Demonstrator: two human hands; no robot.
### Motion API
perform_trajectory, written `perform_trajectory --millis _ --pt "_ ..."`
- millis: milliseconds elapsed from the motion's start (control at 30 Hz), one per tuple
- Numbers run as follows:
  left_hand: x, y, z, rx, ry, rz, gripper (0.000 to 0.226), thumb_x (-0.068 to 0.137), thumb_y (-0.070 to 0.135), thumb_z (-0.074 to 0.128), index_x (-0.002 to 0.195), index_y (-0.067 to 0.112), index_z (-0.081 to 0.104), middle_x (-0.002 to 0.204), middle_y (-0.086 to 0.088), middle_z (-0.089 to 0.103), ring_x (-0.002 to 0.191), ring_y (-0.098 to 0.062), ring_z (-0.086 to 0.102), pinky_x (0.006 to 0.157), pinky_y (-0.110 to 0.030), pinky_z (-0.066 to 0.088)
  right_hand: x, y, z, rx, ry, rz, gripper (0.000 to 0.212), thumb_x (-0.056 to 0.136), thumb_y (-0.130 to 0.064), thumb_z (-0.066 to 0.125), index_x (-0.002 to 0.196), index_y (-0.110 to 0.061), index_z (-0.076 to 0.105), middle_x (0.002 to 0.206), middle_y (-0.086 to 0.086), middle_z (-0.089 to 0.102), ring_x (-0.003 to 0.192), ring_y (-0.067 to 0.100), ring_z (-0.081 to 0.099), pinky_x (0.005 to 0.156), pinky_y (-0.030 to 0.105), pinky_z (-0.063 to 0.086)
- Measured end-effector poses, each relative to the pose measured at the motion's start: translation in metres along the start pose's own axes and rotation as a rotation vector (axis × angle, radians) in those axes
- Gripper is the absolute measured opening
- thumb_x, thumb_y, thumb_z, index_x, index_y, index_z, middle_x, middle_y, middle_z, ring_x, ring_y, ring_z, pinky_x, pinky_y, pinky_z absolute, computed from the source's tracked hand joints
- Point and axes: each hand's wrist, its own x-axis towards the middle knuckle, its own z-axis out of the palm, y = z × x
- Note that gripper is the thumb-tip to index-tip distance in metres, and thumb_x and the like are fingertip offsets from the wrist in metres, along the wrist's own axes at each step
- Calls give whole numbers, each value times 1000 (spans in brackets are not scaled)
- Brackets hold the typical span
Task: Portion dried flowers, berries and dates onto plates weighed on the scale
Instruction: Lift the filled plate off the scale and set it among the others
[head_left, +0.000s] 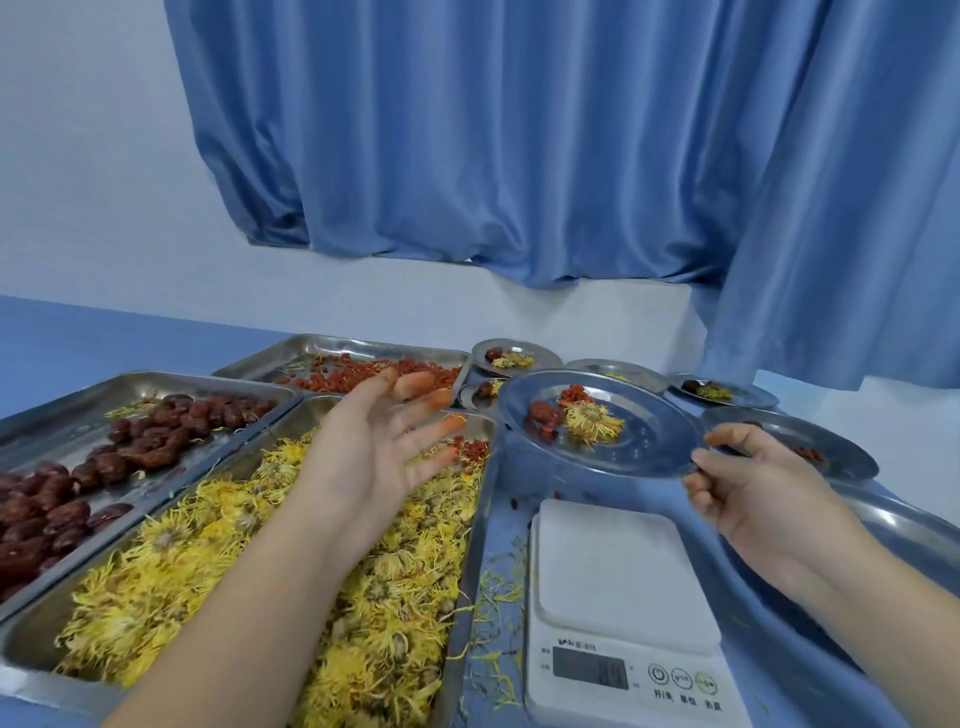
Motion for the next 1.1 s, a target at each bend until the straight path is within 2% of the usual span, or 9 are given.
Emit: perform_trajectory --millis 133,367,567,667,767,833,933,1000,1100 --pt "-2 0 -20 -193 19 -77 36 96 41 46 112 15 66 113 -11 72 104 -34 69 83 -46 52 49 -5 31 -4 45 -11 23 92 9 47 86 -14 49 61 8 52 47 14 55 39 18 44" --pt "-5 0 -27 -297 36 -89 41 96 43 45 119 16 65 111 -11 73 100 -34 70 85 -48 50 136 4 87 -68 154 24 27 95 8 37 84 -16 43 80 10 50 59 16 57 38 17 44" --pt "-4 -3 -25 -348 30 -121 44 94 45 45 116 14 67 108 -12 73 97 -34 71 80 -46 50 192 44 115 -93 243 99 28 93 9 31 79 -13 43 79 11 48 55 17 51 32 14 39" --pt "-3 -4 -25 -343 28 -126 43 94 45 45 114 14 67 107 -12 74 95 -33 72 85 -48 51 210 62 116 -122 286 149 30 91 13 31 102 -8 49 85 15 53 46 17 53 32 14 41" --pt "-2 -4 -26 -354 27 -124 43 95 45 44 112 14 68 106 -12 74 94 -33 72 89 -49 51 223 73 113 -150 319 191 44 91 12 35 131 -5 43 100 19 54 43 17 56 33 15 43" --pt "-2 -3 -26 -358 25 -123 43 95 45 44 112 14 68 105 -11 74 94 -32 72 88 -49 51 227 79 113 -161 323 202 45 92 11 38 131 -11 42 98 20 55 32 12 53 33 15 43" --pt "-2 -3 -25 -346 25 -118 43 96 45 42 111 15 69 104 -11 75 93 -31 73 88 -48 52 228 85 117 -185 317 213 30 91 13 41 111 -9 49 91 21 57 33 13 51 34 15 43" --pt "-2 -4 -24 -341 24 -116 42 95 45 43 110 15 69 103 -10 75 93 -31 73 90 -48 52 230 87 118 -238 301 247 32 92 11 42 122 1 50 79 17 57 34 12 51 34 16 44" --pt "-3 -4 -24 -343 22 -119 41 94 45 45 109 15 69 103 -10 75 93 -30 73 91 -48 51 230 86 118 -304 277 269 35 93 11 41 126 4 49 80 15 58 49 15 51 35 16 45"
